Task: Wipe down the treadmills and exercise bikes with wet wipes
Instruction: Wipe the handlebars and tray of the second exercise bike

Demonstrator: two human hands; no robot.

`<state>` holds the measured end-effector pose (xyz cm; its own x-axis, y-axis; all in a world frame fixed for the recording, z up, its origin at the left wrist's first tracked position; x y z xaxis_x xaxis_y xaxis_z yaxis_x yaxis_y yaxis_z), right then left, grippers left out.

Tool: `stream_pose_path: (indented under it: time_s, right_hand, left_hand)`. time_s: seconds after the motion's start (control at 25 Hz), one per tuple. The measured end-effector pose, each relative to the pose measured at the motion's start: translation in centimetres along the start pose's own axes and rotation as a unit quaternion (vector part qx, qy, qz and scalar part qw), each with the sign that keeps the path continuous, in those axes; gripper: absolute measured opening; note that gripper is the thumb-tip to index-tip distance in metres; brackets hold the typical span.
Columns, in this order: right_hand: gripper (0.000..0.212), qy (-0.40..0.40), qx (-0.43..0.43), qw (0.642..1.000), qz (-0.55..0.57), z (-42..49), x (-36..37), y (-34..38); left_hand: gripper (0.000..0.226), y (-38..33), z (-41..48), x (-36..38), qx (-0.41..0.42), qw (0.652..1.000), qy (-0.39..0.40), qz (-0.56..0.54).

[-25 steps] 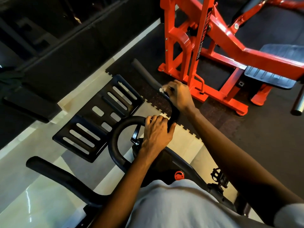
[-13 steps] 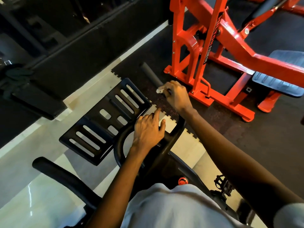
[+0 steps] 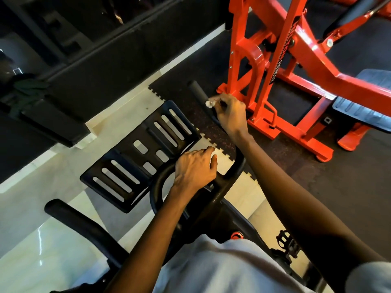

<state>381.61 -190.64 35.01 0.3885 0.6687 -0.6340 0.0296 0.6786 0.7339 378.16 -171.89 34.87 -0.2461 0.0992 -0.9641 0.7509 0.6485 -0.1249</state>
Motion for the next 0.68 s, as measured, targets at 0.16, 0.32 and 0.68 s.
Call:
stream_pose_path:
  time_s: [0.16,0.32,0.68]
  right_hand:
    - [0.022,0.008,0.016,0.999,0.032,0.7,-0.1,-0.1]
    - [0.024,0.050,0.024,0.998,-0.009,-3.3,-0.2,-1.9]
    - [0.018,-0.021,-0.023,0.999,0.018,1.7,1.8,1.6]
  left_hand:
    - [0.029,0.2,0.1,-0.1,-0.013,1.000,-0.012,0.015]
    - [0.028,0.1,0.0,0.0,-0.002,1.000,-0.019,0.022]
    - [0.056,3.2,-3.7,1.3,0.013,0.999,-0.029,-0.017]
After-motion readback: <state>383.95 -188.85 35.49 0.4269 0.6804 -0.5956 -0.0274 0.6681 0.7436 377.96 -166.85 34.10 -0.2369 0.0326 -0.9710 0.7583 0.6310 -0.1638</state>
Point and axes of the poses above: each hand's wrist, its own z-axis towards the middle knuckle, its own x-axis out of the palm, y = z × x, the point moved 2 cm from there along z, towards the middle knuckle, and after that the axes turned 14 degrees about y, right-handed, at the moved point
